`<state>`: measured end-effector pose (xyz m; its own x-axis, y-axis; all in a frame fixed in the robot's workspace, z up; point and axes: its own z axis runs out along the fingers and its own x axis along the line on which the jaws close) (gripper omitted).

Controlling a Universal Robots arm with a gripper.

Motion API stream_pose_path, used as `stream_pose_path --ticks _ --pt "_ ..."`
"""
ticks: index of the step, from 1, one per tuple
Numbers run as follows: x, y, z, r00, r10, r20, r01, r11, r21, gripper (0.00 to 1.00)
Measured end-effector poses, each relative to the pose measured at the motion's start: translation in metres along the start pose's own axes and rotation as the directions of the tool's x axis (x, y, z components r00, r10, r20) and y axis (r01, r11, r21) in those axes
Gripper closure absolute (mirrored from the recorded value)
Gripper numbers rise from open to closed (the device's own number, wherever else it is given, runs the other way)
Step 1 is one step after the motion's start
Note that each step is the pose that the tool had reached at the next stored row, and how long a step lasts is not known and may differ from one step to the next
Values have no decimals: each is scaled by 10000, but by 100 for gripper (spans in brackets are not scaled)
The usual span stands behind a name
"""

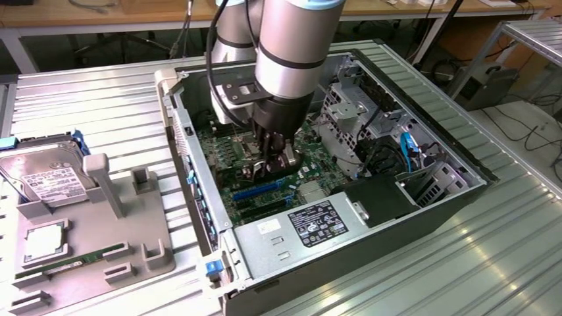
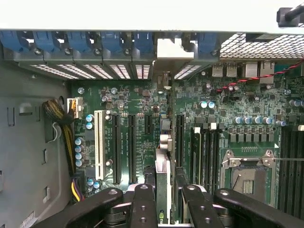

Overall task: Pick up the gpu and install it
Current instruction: 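Insert the gpu into the slot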

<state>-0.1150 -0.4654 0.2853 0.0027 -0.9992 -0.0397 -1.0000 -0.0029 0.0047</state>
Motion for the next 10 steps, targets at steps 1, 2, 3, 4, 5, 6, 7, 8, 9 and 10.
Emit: stream_pose_path --ticks 1,2,3,4,5,6,7,8,9,10 --pt "1 5 19 10000 -1 2 1 10000 -1 74" --pt "1 6 29 10000 0 3 0 10000 0 74" --pt "2 7 38 10000 0 3 0 10000 0 74" --pt "2 8 47 10000 0 5 0 10000 0 74" --pt "2 8 56 10000 1 5 -1 10000 -1 74" --pt "2 7 68 10000 2 5 -2 10000 -1 74" --pt "2 8 76 10000 3 5 -3 10000 -1 74" --pt "1 8 82 10000 4 5 -4 10000 -2 74" --pt "1 7 86 10000 3 5 -3 10000 -1 74" --pt "1 8 91 10000 3 5 -3 10000 -1 74"
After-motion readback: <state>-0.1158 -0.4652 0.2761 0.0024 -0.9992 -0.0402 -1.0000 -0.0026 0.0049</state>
